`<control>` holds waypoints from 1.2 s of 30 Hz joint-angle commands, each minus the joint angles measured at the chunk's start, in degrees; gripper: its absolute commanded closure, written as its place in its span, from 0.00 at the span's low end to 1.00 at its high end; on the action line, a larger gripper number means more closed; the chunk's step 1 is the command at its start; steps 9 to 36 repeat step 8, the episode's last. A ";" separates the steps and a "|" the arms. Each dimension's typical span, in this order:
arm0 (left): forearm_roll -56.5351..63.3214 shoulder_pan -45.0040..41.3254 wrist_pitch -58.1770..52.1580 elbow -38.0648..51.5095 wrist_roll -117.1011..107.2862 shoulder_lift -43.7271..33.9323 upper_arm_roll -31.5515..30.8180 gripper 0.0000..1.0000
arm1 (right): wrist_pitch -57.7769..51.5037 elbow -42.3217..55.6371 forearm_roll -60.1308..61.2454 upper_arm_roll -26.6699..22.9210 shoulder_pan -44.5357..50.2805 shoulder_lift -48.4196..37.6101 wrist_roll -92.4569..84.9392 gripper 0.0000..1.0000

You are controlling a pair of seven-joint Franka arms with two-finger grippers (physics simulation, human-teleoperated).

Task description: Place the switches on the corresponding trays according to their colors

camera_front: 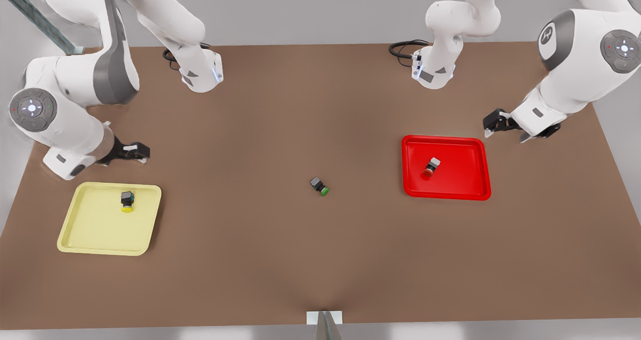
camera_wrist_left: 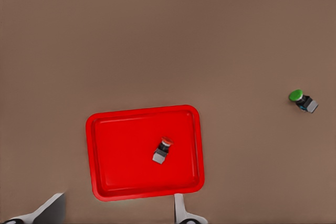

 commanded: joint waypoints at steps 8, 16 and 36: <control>0.12 -1.84 0.00 0.05 -1.05 0.44 -0.70 0.00 | 15.99 -27.37 5.96 -23.25 19.59 -22.27 0.38 0.00; 0.12 -1.84 0.00 0.05 -1.05 0.44 -0.70 0.00 | 15.99 -27.37 5.96 -23.25 19.59 -22.27 0.38 0.00; 0.12 -1.84 0.00 0.05 -1.05 0.44 -0.70 0.00 | 15.99 -27.37 5.96 -23.25 19.59 -22.27 0.38 0.00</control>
